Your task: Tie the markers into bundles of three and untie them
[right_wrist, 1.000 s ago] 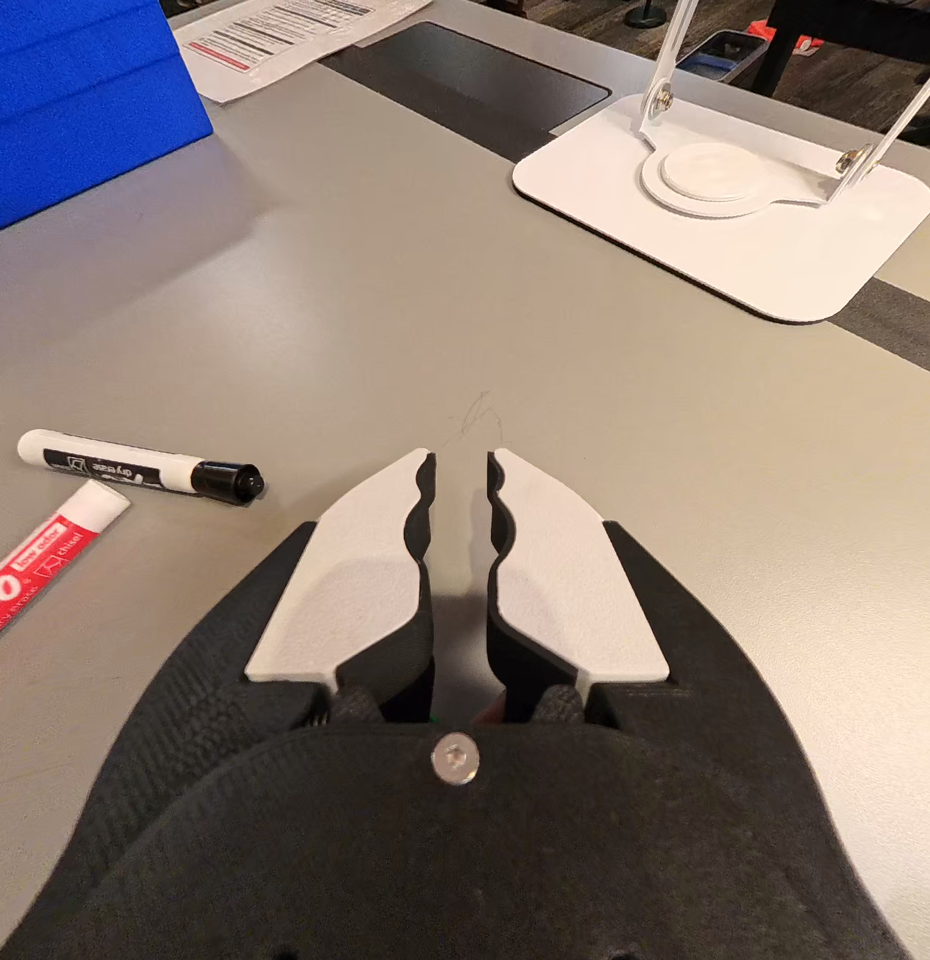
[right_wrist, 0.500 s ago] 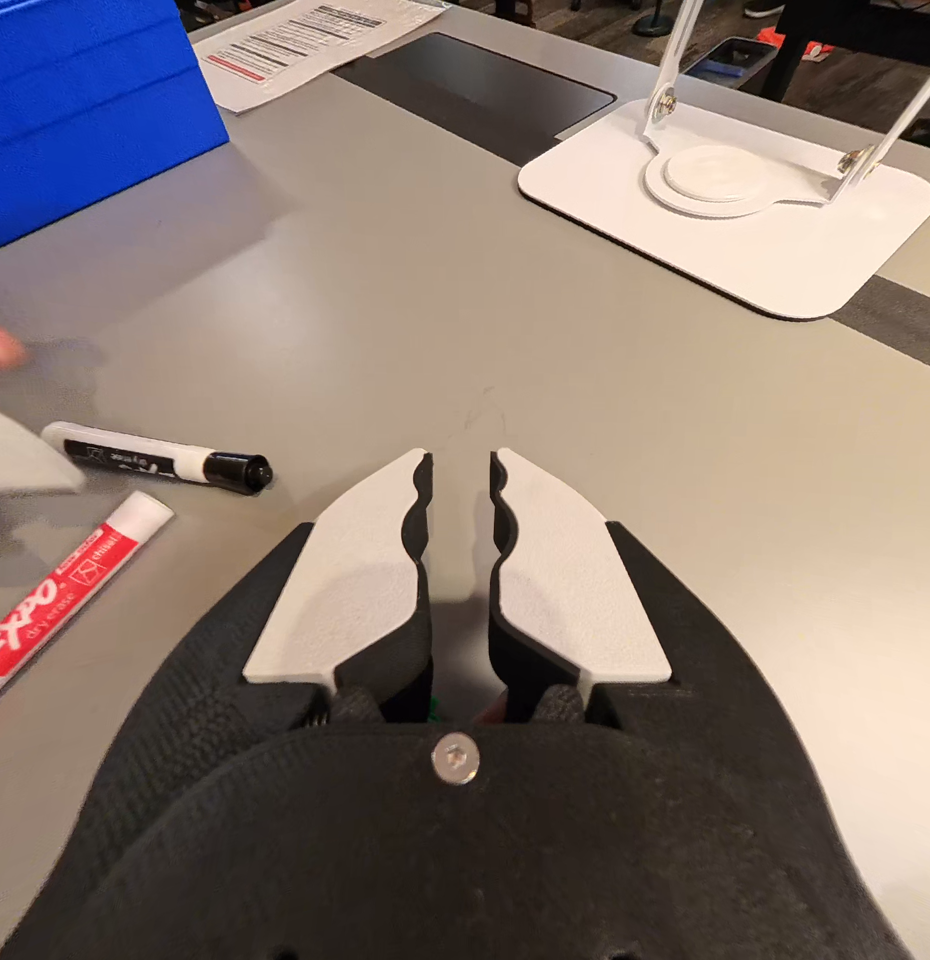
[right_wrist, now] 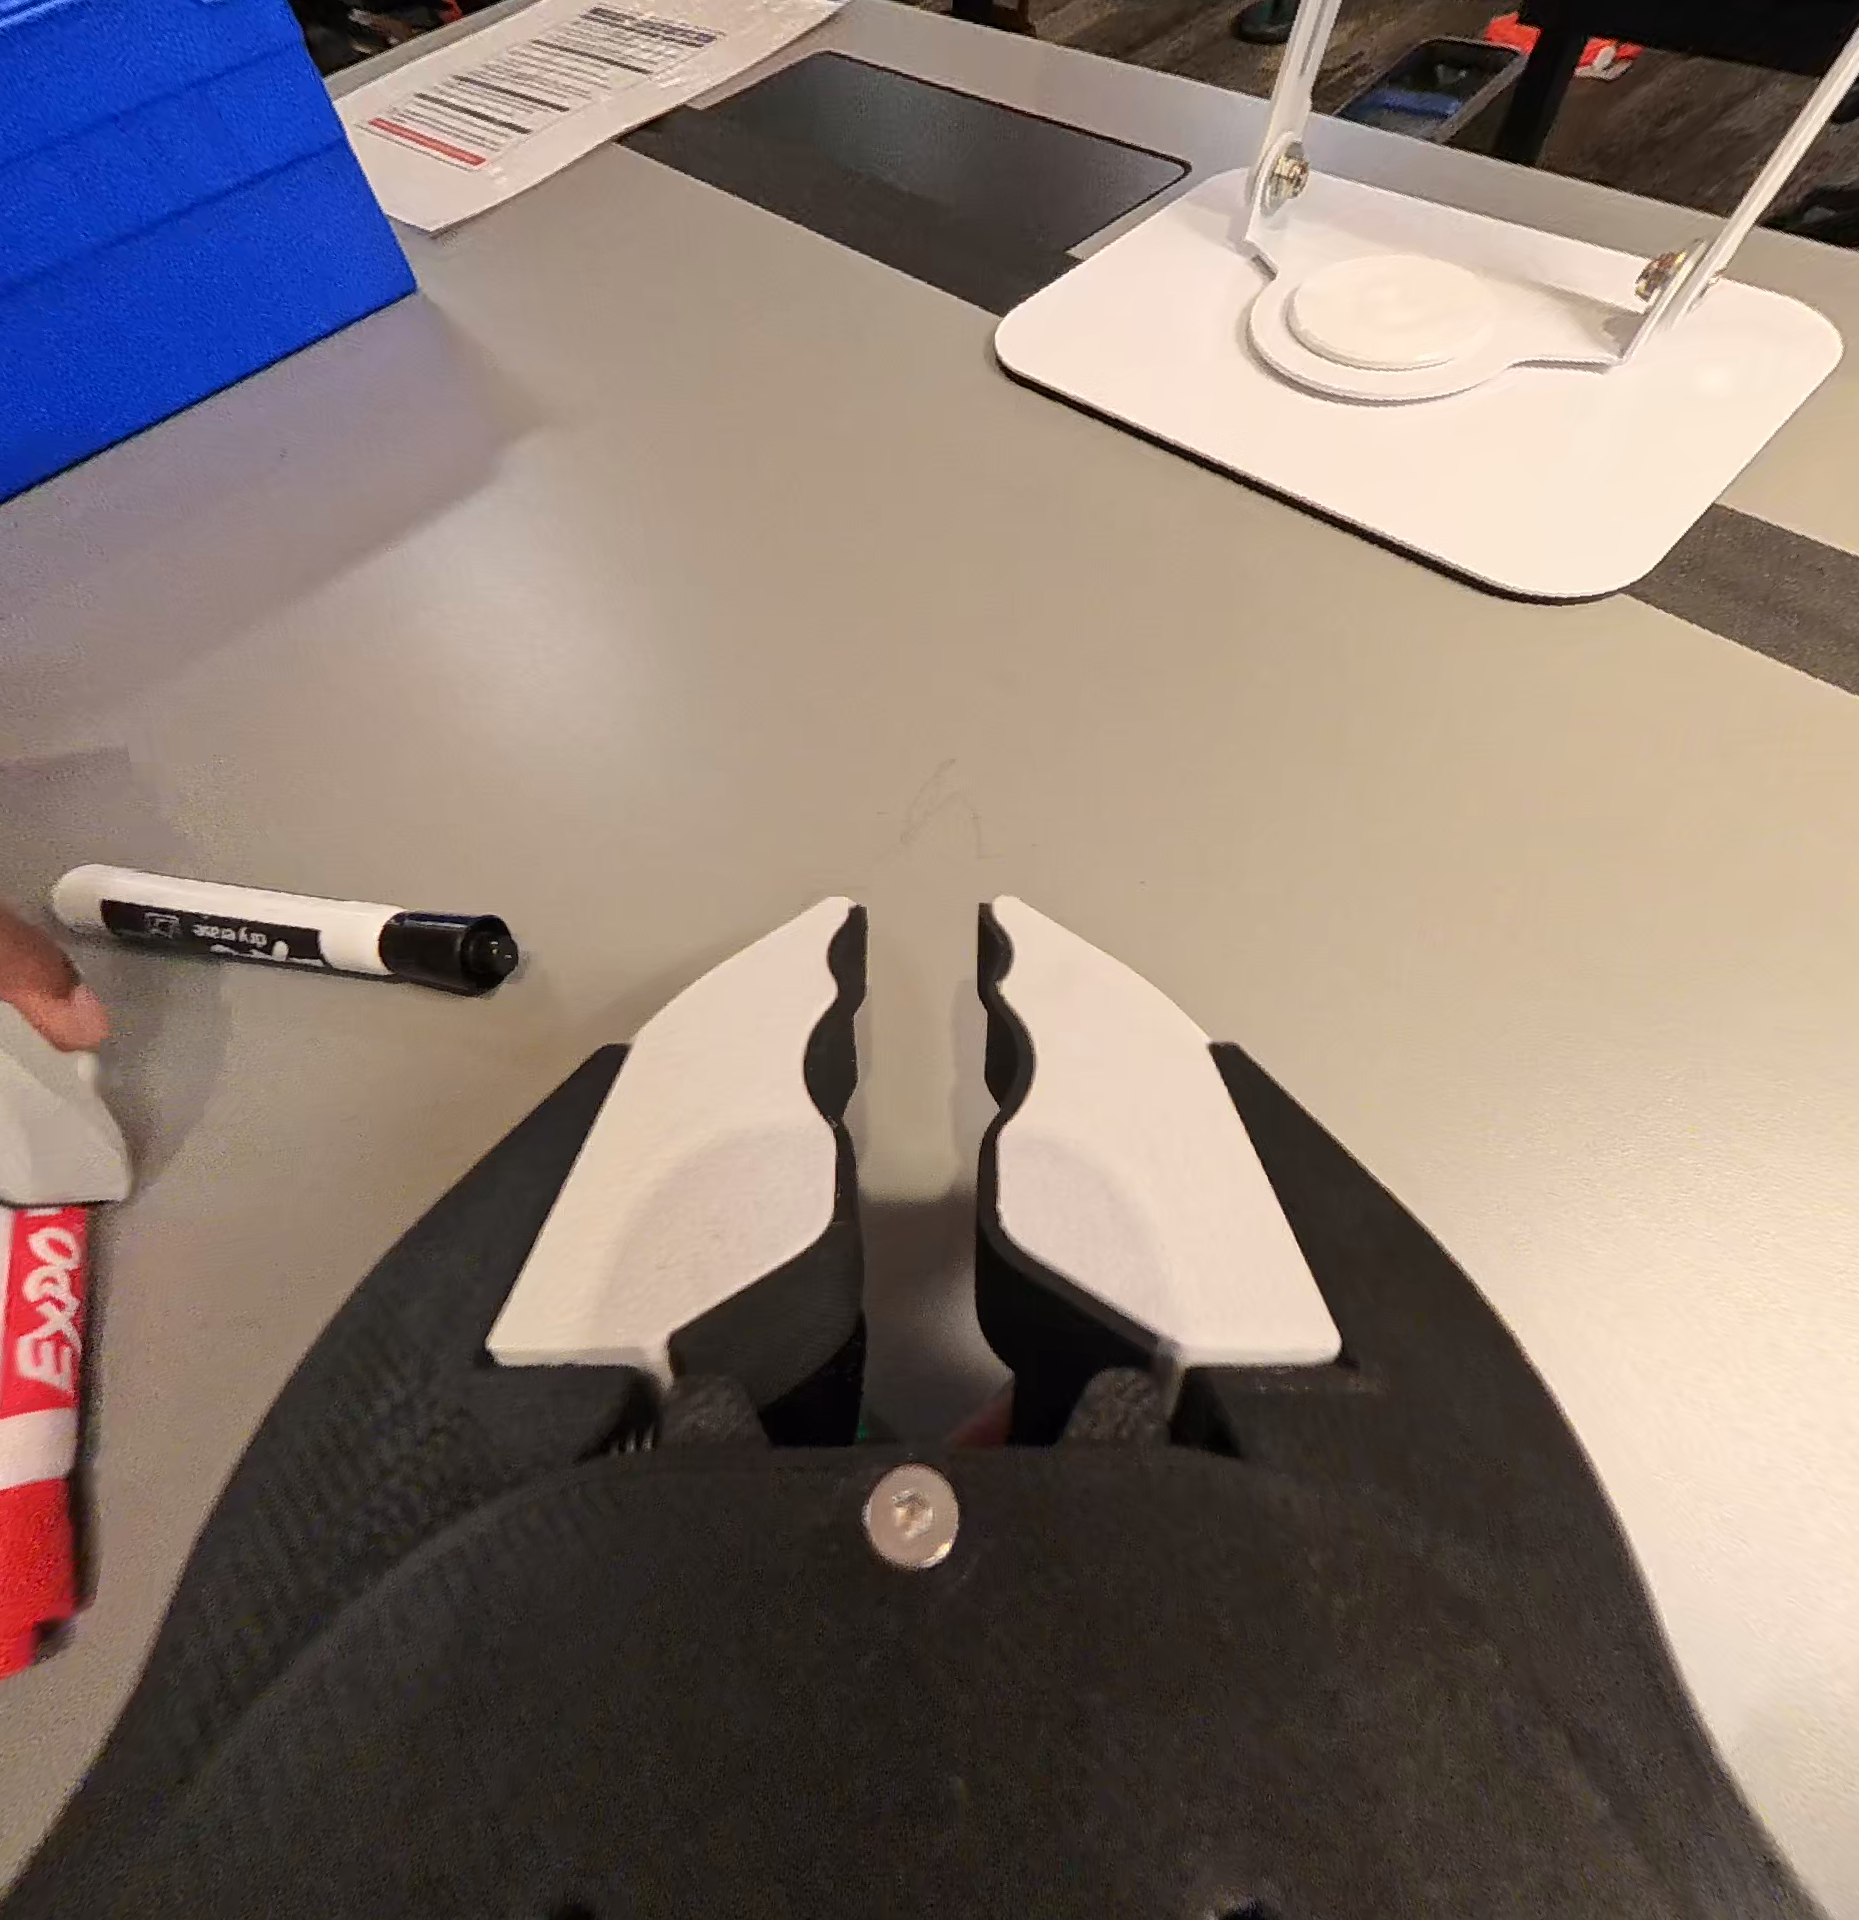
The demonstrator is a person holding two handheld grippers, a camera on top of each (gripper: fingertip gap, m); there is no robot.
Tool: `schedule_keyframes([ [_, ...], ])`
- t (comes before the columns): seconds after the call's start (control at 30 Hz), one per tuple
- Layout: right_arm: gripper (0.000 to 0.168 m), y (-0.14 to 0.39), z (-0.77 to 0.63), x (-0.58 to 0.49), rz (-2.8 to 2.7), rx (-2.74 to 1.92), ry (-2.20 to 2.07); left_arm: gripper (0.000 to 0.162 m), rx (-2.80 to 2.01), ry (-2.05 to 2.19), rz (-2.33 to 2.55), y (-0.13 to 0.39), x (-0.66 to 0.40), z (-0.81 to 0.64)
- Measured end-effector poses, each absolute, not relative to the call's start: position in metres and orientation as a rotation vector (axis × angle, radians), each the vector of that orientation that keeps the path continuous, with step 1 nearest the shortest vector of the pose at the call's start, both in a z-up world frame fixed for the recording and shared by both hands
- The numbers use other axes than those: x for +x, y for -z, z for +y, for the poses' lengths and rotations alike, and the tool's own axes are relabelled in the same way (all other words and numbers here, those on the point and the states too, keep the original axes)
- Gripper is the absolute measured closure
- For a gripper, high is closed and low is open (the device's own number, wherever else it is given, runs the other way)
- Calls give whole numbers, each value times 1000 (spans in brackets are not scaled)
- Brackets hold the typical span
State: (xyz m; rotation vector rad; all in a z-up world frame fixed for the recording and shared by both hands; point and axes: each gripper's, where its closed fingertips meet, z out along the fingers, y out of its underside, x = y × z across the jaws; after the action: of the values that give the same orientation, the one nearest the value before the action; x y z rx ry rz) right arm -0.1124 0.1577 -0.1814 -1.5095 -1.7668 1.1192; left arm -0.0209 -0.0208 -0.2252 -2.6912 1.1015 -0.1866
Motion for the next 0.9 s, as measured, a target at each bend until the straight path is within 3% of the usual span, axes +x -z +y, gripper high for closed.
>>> schedule_keyframes([
  [0.17,148,181,160,-113,-1748,-1511,-1088,143,-2545,489,631,204,-23,-20],
  [0.53,144,163,147,-107,-1784,-1358,-1118,144,-2322,456,53,175,-70,-19],
  [0.9,124,142,72,-87,-2100,-739,-1051,144,-2333,405,-203,198,-113,-21],
])
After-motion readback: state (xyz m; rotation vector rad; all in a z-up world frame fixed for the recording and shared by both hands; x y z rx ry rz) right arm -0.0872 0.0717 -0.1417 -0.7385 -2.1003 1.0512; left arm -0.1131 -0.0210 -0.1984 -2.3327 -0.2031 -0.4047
